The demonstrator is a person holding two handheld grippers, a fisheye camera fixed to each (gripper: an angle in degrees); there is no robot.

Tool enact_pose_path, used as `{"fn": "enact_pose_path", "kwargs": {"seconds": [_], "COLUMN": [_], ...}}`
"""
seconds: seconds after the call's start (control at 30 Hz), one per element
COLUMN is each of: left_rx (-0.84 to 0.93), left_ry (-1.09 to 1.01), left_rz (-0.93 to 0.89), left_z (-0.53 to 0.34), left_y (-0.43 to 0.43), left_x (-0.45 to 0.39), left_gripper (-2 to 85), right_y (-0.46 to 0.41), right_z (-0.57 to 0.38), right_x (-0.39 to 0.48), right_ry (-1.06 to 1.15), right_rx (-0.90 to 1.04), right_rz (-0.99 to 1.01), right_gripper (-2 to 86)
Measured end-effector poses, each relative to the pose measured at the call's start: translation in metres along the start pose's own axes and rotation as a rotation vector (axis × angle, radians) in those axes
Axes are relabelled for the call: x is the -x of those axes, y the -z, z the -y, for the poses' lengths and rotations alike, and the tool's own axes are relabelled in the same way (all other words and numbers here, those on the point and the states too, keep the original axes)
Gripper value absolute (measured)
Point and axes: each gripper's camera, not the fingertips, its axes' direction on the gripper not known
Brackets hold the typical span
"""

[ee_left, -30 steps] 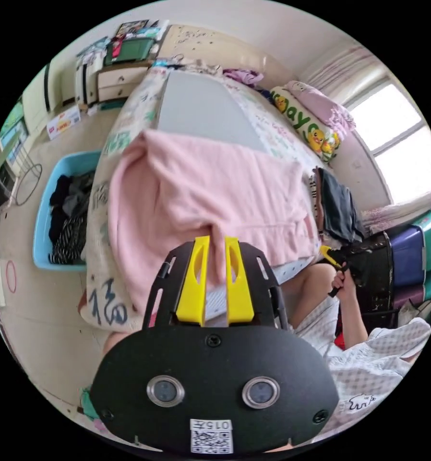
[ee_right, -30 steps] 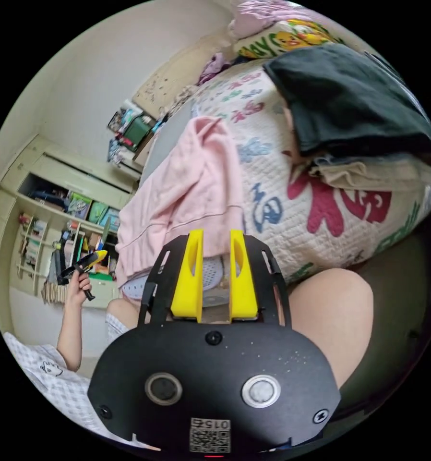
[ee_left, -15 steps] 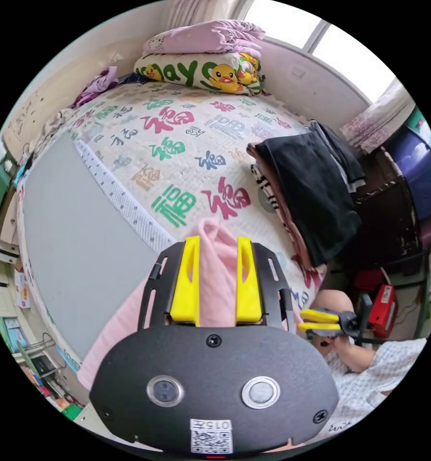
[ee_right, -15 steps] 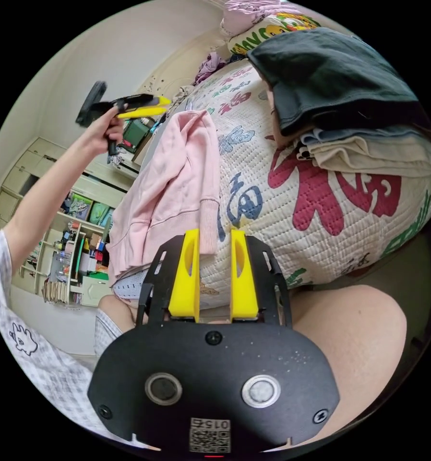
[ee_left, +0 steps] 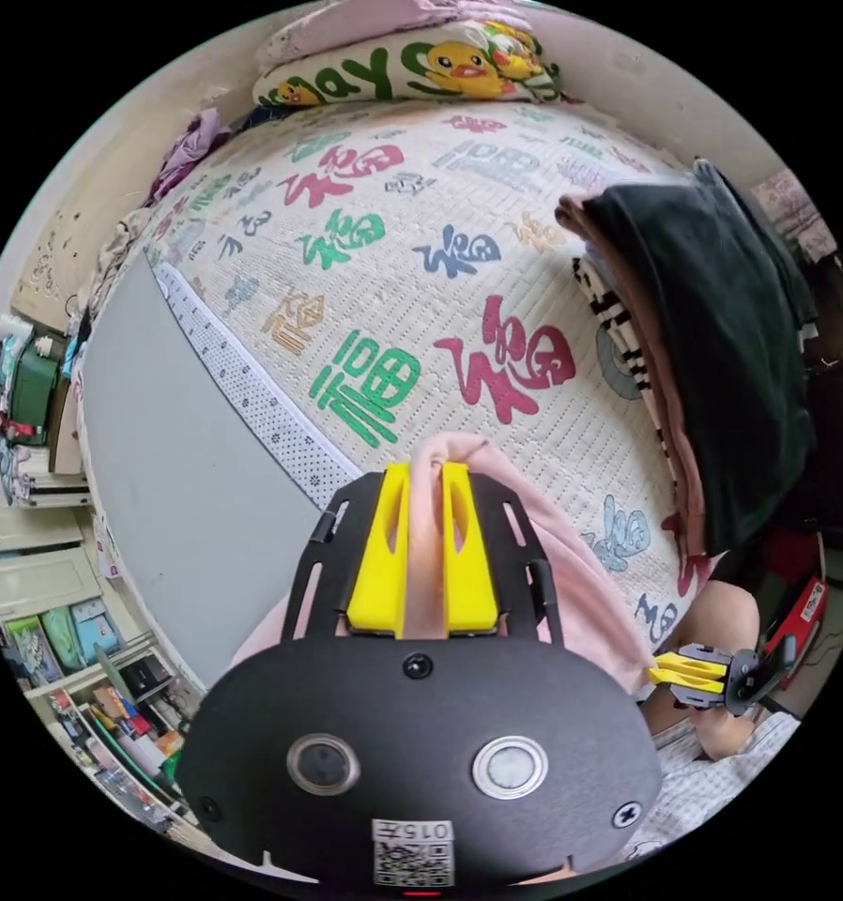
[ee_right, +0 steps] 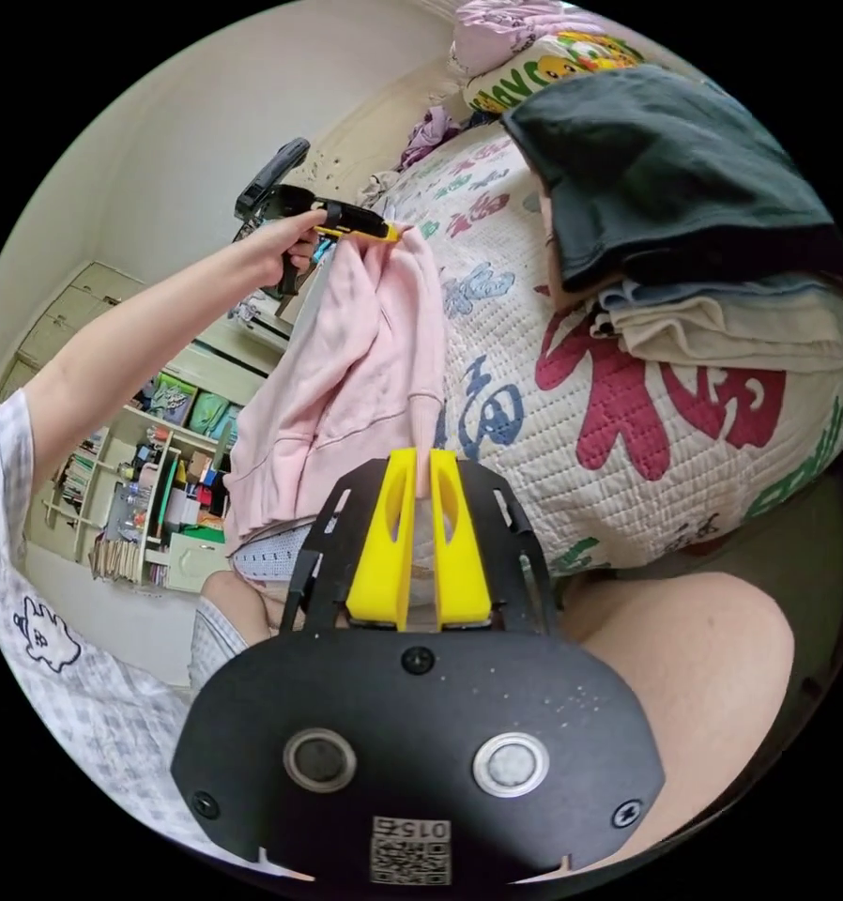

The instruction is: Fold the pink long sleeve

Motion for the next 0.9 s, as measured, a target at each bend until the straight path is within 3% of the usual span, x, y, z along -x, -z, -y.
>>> {"fn": "enact_pose_path", "kwargs": {"seconds": [0.2, 0.33, 0.47, 0.57, 0.7, 0.9], "left_rx": [-0.207, -0.372, -0.525, -0.612, -0.721, -0.617], "left_ry": [0.057, 0.088, 0.117, 0.181, 0.423, 0.932], "left_rz": [-0.179, -0.358, -0.52, -0.603, -0.813, -0.96], "left_z": [-0.047, -0.086, -0.155, -0.233, -0.373, -0.544], "left_y": [0.065, 0.098, 0.114, 0.098, 0.02, -0.141], "left_x": [0.046, 0.077, 0.127, 0.187, 0.287, 0.361], "left_gripper": [5.2, 5.1, 5.1, 5.1, 5.6, 9.5], "right_y": [0.113, 0.212, 0.276, 0.263, 0.201, 0.088], "right_z": [0.038, 0.072, 0.106, 0.124, 0.144, 0.187], "right_x": [-0.003, 0.02, 0.076, 0.136, 0.176, 0.176], "right_ry": [0.029, 0.129, 0.313, 0.522, 0.69, 0.759], "right_rx": [-0.162, -0.326, -0.378, -0.266, -0.044, 0.319], "right_rz": [-0.041, -0.182, -0.156, -0.084, 0.073, 0.026], "right_gripper": [1.2, 1.0, 1.0, 1.1, 1.2, 1.4]}}
